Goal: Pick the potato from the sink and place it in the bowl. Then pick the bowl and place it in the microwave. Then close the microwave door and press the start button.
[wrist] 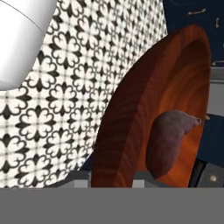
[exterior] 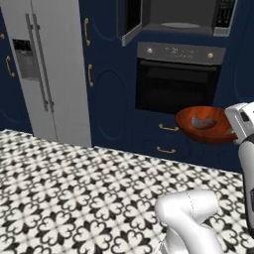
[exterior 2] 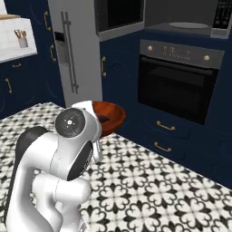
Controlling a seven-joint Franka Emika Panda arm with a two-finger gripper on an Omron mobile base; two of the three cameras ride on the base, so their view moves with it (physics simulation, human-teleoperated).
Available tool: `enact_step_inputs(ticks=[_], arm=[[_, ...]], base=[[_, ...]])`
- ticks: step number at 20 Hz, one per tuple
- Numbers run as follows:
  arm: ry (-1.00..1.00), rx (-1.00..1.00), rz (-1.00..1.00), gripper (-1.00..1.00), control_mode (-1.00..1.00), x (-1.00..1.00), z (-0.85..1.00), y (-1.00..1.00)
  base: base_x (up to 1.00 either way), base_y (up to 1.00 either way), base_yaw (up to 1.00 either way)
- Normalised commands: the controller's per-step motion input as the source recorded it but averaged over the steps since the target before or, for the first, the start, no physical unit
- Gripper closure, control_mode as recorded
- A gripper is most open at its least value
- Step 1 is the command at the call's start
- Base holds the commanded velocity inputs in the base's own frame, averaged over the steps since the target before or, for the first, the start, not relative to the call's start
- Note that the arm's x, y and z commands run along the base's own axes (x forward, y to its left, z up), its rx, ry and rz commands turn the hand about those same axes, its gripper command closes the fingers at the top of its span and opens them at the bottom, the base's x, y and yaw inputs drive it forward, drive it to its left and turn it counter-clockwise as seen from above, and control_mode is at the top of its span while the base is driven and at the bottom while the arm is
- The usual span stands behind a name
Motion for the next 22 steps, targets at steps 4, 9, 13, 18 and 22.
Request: enact_step_inputs(ticks=[4, 9, 13, 18, 22], arm=[[0.00, 0.00, 0.00, 1.00, 1.00, 0.00, 0.00, 0.00], [0.00, 0.00, 0.00, 1.00, 1.00, 0.00, 0.00, 0.00], [0.00, 0.00, 0.00, 1.00, 1.00, 0.00, 0.00, 0.00], [0.00, 0.00, 0.00, 1.00, 1.00, 0.00, 0.00, 0.00], [0.00, 0.00, 0.00, 1.00, 1.00, 0.00, 0.00, 0.00]], base=[[1.00, -0.71, 0.05], [1.00, -0.71, 0.03], [1.00, -0.58, 0.00], [1.00, -0.30, 0.00], [1.00, -0.07, 0.00]])
